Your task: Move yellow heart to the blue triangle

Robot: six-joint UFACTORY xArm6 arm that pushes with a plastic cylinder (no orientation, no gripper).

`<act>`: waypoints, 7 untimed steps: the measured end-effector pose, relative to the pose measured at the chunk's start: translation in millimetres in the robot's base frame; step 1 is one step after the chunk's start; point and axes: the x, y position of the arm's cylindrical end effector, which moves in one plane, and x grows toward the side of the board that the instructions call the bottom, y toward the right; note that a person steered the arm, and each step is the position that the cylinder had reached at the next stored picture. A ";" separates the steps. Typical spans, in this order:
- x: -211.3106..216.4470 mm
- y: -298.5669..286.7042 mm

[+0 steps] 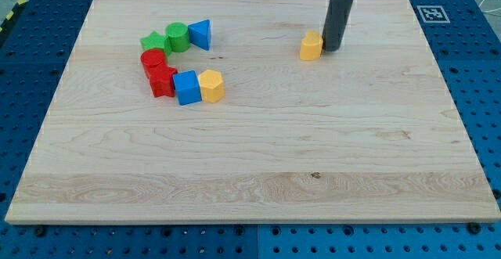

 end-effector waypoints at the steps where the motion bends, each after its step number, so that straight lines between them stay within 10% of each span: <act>1: -14.6 -1.0; 7: 22.3 -98.5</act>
